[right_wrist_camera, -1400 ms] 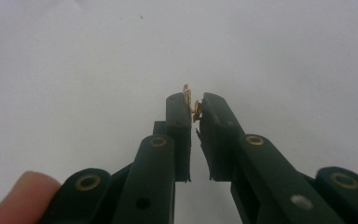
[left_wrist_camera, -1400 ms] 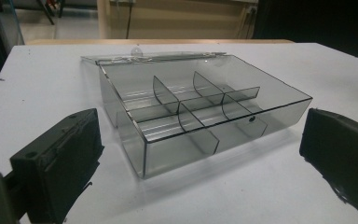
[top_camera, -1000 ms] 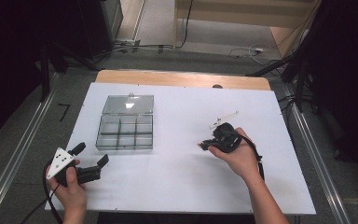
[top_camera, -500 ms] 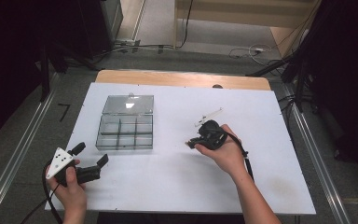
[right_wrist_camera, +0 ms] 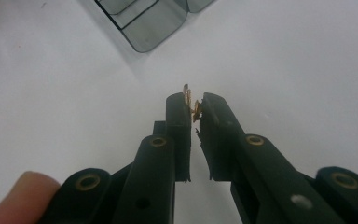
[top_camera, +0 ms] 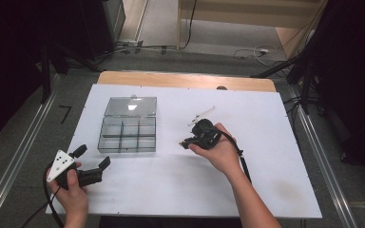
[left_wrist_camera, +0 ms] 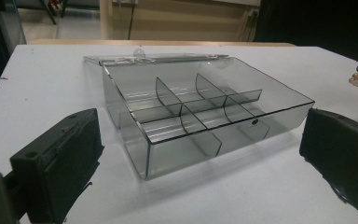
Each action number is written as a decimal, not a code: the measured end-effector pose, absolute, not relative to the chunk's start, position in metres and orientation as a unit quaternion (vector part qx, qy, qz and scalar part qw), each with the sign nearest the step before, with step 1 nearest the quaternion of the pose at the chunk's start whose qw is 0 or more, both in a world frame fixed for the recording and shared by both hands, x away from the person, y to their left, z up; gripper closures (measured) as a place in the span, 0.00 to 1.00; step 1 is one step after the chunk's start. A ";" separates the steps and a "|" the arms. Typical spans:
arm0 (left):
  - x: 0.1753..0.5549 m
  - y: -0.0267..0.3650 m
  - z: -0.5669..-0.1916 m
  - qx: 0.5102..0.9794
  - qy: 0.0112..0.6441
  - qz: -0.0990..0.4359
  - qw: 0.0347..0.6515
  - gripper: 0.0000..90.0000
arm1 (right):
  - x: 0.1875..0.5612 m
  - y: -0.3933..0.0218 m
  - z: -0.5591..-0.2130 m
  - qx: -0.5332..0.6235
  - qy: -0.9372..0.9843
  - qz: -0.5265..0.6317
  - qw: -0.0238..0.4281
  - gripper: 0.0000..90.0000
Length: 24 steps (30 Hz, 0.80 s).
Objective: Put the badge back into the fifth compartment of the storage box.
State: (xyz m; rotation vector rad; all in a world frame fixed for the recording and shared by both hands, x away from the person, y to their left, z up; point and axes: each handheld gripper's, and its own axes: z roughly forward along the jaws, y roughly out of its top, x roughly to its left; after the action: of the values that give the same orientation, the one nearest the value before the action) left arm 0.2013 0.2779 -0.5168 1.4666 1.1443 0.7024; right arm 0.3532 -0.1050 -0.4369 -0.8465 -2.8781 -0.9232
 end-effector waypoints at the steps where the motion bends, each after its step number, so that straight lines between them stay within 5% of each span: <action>1: 0.201 0.278 -0.517 0.618 0.482 0.296 0.545 0.00 | 0.354 -0.103 -0.437 -0.266 -0.917 -0.295 0.002 0.89; 24: 0.202 0.278 -0.517 0.618 0.482 0.294 0.547 0.00 | 0.356 -0.071 -0.434 -0.251 -0.919 -0.304 0.005 0.89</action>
State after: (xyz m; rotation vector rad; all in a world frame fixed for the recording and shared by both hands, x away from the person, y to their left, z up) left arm 0.2020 0.2780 -0.5169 1.4648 1.1426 0.6970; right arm 0.3557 -0.0711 -0.4338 -0.7872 -2.8767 -0.9530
